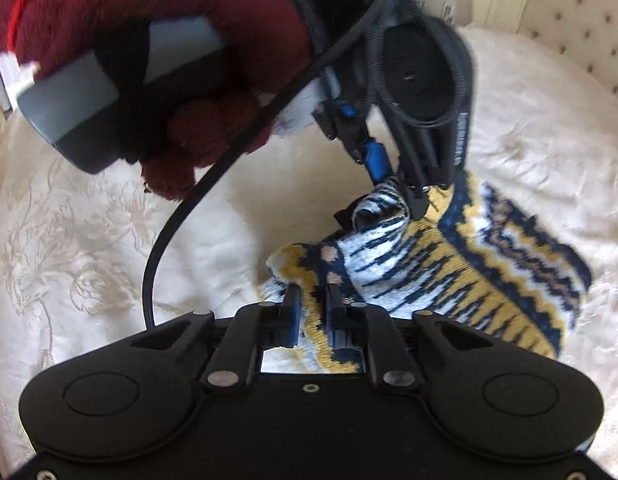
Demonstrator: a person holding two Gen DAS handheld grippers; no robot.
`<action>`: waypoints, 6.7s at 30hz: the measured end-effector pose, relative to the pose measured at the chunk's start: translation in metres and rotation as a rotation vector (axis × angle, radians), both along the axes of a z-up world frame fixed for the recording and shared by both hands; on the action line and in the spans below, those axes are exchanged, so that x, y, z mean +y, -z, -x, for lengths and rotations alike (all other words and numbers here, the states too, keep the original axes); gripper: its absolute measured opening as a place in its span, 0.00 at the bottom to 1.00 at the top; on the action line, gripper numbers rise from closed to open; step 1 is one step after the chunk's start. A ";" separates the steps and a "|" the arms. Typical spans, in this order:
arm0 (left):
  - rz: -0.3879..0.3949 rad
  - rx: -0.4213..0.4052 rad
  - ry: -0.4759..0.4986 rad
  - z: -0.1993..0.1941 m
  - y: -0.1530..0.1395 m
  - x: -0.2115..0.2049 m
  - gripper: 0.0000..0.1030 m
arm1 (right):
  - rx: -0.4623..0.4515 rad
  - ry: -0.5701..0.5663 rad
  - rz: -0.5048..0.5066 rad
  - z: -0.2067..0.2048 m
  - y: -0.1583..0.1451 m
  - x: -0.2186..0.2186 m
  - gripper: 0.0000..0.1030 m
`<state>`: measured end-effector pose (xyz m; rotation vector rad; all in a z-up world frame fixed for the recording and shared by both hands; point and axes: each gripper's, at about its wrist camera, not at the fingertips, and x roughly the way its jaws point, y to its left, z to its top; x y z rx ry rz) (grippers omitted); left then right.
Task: Fold small clothes
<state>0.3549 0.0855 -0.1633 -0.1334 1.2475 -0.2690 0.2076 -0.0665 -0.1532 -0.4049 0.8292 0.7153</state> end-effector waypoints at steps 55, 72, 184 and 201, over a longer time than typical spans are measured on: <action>0.312 0.081 -0.121 0.052 0.060 0.012 0.90 | 0.599 0.657 -0.688 -0.152 0.069 -0.216 0.93; 0.551 0.131 -0.122 0.074 0.040 0.012 0.32 | 0.587 0.586 -0.689 -0.131 0.027 -0.208 0.47; -0.066 -0.133 -0.094 0.321 -0.038 -0.036 0.79 | 0.258 0.773 -0.194 0.196 -0.030 -0.212 0.99; -0.279 -0.221 -0.190 0.361 -0.103 -0.078 0.89 | 0.126 0.704 -0.301 0.236 -0.085 -0.226 0.99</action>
